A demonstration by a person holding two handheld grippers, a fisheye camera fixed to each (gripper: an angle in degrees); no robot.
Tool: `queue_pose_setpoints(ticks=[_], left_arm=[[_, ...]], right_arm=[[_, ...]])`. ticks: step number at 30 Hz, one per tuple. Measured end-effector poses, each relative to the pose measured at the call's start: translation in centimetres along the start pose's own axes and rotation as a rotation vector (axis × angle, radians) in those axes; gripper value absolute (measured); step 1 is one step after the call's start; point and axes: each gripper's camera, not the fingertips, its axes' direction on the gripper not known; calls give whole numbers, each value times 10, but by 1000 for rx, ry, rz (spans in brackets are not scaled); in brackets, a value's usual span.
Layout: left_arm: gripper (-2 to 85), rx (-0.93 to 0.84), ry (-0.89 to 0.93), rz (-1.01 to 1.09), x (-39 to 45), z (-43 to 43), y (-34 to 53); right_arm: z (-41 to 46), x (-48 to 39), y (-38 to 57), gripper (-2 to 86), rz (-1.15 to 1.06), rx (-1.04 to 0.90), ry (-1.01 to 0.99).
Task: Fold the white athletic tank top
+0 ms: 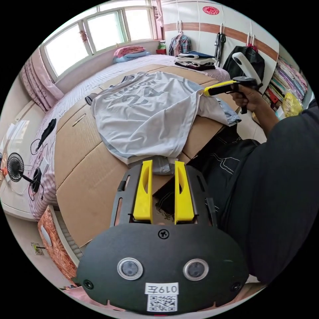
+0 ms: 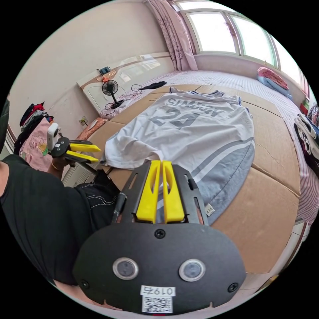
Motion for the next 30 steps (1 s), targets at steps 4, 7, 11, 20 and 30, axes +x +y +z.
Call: queue_pose_setpoints(ticks=[4,7,11,20,30], left_arm=[[70,-105,-110,74,10,21,-4],[38,-126,-128,19,-6,24,5],[19,7,-51,-148,-47,-16,53],[13,173,123,-539,-126,-39,198],[9,655,427,-726,-172,-36,330]], right_arm=[[2,-2,-8,-3,7,9,-22],[3,-6,-15,-3,4,17,-34],[9,-22,-29,-3,-55,5,-86],[69,-126,-51,-4,-543,-260,-163],[124,-184,-49,2,-714,-400,-202]])
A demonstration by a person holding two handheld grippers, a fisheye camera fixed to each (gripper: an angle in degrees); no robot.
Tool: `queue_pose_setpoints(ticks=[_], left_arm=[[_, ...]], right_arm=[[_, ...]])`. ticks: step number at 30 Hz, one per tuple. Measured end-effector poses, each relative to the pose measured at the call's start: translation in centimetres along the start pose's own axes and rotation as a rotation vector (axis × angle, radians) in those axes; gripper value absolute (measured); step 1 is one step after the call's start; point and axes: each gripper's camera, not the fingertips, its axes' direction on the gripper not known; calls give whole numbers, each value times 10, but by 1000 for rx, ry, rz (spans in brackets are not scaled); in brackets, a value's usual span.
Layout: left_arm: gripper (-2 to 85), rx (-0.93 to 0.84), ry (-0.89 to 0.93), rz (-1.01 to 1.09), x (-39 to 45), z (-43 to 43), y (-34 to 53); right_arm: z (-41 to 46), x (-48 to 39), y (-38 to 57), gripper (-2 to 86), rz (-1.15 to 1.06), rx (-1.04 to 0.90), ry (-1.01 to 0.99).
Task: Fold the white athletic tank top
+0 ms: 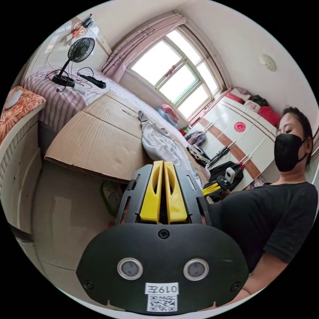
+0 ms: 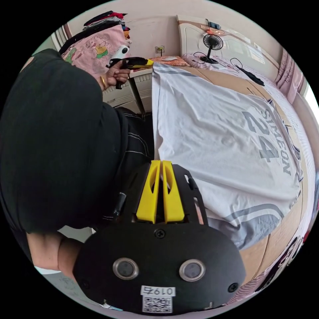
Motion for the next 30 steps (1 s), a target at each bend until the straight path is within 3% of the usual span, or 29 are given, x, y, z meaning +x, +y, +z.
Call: queue_pose_setpoints(ticks=[3,7,10,12,14,17,19,23,26,30], left_arm=[[8,-39,-6,-48,-20,-4,14],[8,-253,-244,30,-15,21,30],[7,-325,-271,99,-7,33,34],[7,-391,-266,160,1,42,34],[7,-640,-180,313,17,66,41],[6,-820,-121,483,31,66,53],[6,-754,-57,550,38,49,47],[6,-334,7,564,44,27,4],[6,-230,35,598,49,67,-11],[8,-222,93,664,50,134,-24]], right_arm=[[11,0,-7,13,23,20,-20],[25,-21,-17,68,-49,19,-69],[31,-41,-13,55,-101,16,-95],[23,-42,0,39,-55,72,-51],[5,-33,29,28,84,177,13],[-10,-20,73,27,339,275,165],[-10,-14,100,35,490,297,251],[6,-2,142,4,685,360,331],[20,5,155,-7,756,401,453],[22,7,201,-9,813,560,688]])
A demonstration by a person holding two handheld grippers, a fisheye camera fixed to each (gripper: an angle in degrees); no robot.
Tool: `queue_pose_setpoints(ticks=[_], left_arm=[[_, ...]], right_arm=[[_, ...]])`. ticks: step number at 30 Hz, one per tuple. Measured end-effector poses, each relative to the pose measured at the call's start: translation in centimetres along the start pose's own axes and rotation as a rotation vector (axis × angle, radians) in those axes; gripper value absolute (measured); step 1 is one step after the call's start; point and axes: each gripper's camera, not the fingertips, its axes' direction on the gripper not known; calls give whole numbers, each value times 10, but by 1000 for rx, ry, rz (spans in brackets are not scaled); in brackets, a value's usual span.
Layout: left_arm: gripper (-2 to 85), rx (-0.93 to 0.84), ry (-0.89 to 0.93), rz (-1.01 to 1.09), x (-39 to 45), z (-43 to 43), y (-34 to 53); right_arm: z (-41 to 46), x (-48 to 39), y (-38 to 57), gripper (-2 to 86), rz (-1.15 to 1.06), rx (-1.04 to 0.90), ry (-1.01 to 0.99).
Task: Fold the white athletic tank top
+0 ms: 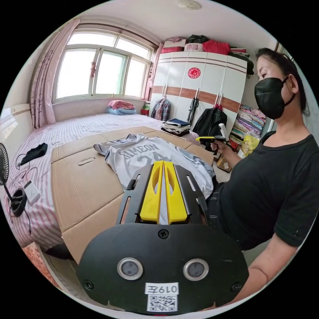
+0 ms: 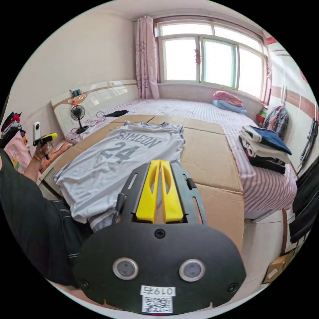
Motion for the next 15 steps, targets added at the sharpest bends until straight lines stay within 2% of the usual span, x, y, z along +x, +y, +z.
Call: queue_pose_setpoints(ticks=[1,4,5,8,12,15], left_arm=[[8,-8,-36,-3,-11,18,-5],[8,-35,-202,-59,-60,49,-2],[8,-16,-225,-124,-90,55,6],[7,26,-188,-244,-164,71,40],[7,-22,-288,-424,-238,97,91],[7,-142,-291,-482,-277,124,122]], right_arm=[[-3,24,14,-9,49,51,32],[1,115,57,-9,242,128,-121],[6,157,77,-8,386,133,-194],[41,226,121,-7,624,36,-324],[82,247,152,-7,673,-25,-246],[120,249,166,-7,677,-119,-209]])
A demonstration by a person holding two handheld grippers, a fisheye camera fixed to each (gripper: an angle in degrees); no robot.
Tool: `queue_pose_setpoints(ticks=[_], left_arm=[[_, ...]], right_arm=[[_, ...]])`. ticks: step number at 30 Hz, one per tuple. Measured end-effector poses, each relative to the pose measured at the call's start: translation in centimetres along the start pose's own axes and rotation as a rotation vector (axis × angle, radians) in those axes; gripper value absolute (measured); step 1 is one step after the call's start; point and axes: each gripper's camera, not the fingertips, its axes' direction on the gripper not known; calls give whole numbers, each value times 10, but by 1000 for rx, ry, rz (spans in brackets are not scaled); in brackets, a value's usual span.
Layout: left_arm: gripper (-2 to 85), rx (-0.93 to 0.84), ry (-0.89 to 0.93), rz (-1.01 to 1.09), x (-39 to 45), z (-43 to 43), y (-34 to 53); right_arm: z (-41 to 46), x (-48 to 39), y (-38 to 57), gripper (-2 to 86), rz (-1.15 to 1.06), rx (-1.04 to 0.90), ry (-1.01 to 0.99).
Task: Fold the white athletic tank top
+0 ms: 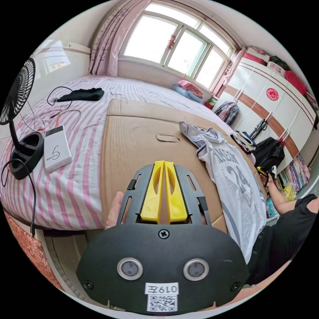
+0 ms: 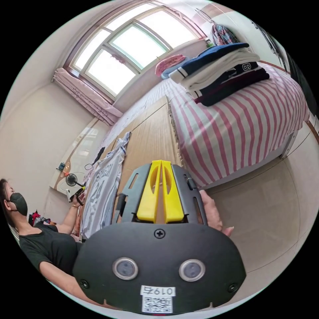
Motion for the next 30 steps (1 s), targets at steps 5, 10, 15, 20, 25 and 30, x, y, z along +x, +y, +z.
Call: queue_pose_setpoints(ticks=[5,10,15,20,25,30], left_arm=[[8,-158,27,-44,-42,47,17],[7,-239,163,-103,-63,83,48],[7,-243,195,-101,-57,90,93],[8,-262,209,-74,-49,102,141],[9,-49,89,11,-5,83,120],[8,4,208,130,69,149,68]], right_arm=[[45,11,16,-7,-5,-89,-66],[62,1,32,-7,-30,-132,-67],[56,-6,66,-7,-30,-130,-52],[70,-17,80,-7,-26,-136,-40],[97,-161,39,-6,-592,99,192],[223,-256,-63,-3,-668,19,-14]])
